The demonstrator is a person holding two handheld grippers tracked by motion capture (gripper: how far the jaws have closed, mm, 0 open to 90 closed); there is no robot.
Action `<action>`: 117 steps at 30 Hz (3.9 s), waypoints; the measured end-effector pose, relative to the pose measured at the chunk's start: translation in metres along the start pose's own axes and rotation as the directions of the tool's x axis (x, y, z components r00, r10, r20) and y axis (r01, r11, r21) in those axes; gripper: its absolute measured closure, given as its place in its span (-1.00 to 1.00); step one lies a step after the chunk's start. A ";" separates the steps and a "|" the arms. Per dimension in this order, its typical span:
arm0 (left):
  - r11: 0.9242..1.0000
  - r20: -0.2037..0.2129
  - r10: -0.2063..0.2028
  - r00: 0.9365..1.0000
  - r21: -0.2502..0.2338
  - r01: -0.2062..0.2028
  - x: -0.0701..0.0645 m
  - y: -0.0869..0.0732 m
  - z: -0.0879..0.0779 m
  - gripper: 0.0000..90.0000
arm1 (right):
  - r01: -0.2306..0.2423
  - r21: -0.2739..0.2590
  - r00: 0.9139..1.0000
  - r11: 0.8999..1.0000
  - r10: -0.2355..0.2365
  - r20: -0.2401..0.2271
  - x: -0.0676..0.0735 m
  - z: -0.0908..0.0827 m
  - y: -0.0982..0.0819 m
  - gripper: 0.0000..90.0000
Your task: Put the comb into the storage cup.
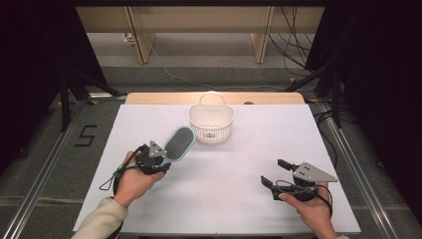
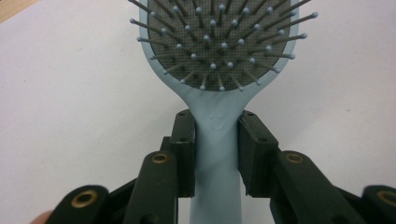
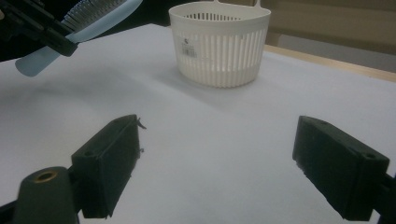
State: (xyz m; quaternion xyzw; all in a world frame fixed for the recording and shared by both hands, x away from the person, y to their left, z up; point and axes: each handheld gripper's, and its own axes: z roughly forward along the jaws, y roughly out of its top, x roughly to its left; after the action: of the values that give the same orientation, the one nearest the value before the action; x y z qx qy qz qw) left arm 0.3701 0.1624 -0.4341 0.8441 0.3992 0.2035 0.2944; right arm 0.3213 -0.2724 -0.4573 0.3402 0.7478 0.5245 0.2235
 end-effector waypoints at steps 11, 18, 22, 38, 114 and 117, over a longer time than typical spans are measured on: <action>1.000 -0.009 -0.009 1.000 -0.027 0.009 0.003 0.000 0.000 0.55 | -0.001 0.000 1.000 1.000 0.001 0.000 0.000 0.000 0.000 -0.65; 0.999 -0.018 -0.003 1.000 -0.039 0.002 0.004 0.000 -0.001 0.55 | 0.000 -0.001 1.000 1.000 0.000 0.000 0.000 0.000 0.000 -0.65; 0.999 -0.026 0.000 1.000 -0.049 -0.001 0.004 0.000 -0.001 0.55 | 0.001 -0.001 1.000 1.000 -0.001 0.001 0.000 0.000 0.000 -0.65; 0.997 -0.027 -0.013 1.000 -0.081 0.011 0.005 0.001 0.000 0.55 | -0.002 -0.005 1.000 1.000 0.002 -0.001 0.000 0.000 0.000 -0.65; 0.970 -0.025 -0.064 0.998 -0.238 0.056 0.010 0.020 -0.003 0.55 | -0.011 -0.011 1.000 1.000 0.011 0.001 0.000 0.000 0.000 -0.65; 0.969 -0.026 -0.062 0.998 -0.241 0.054 0.010 0.021 -0.003 0.55 | -0.011 -0.011 1.000 1.000 0.011 0.001 0.000 0.000 0.000 -0.65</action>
State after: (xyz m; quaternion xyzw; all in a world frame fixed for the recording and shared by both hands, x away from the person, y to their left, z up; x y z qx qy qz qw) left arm 0.3864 0.1608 -0.4167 0.7867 0.4012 0.2555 0.3936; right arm 0.3213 -0.2728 -0.4574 0.3433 0.7431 0.5296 0.2227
